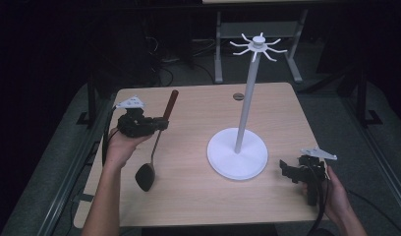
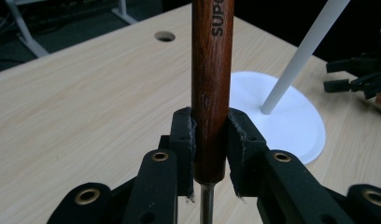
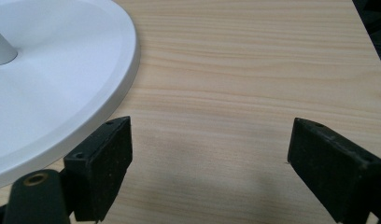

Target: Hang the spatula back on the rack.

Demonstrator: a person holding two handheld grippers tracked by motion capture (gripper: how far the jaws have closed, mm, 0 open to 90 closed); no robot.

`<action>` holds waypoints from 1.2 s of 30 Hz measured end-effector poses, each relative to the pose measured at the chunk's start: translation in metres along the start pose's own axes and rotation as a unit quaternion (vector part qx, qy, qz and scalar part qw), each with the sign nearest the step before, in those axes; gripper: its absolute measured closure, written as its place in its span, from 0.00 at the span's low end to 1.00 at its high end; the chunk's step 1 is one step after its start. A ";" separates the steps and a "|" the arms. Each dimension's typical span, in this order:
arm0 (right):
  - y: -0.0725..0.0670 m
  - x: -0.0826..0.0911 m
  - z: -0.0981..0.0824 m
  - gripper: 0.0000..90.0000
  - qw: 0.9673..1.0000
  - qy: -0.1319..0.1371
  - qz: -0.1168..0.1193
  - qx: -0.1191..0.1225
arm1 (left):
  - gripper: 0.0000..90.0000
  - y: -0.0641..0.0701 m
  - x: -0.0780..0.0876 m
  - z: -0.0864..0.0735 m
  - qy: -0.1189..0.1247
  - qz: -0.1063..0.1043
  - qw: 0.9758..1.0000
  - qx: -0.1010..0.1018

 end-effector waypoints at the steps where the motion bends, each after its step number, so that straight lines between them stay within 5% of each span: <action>1: 0.000 0.000 0.000 0.15 1.000 0.000 0.000 0.000 | 0.82 0.000 0.002 0.001 0.004 -0.002 1.000 -0.001; 20: -0.001 -0.001 0.000 0.15 1.000 -0.001 0.001 0.001 | 0.82 0.017 0.015 0.025 0.049 -0.030 0.998 -0.034; 36: -0.001 0.000 0.000 0.15 1.000 -0.001 0.001 -0.002 | 0.82 0.045 0.002 0.086 0.079 -0.062 0.991 -0.094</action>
Point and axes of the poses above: each handheld gripper's, and its own axes: x roughly backward along the jaws, z roughly out of its top, y roughly to its right, the point moved 4 cm from there along -x, roughly forward along the jaws, and after that the axes turned 12 degrees about -x, right-handed, at the moved point
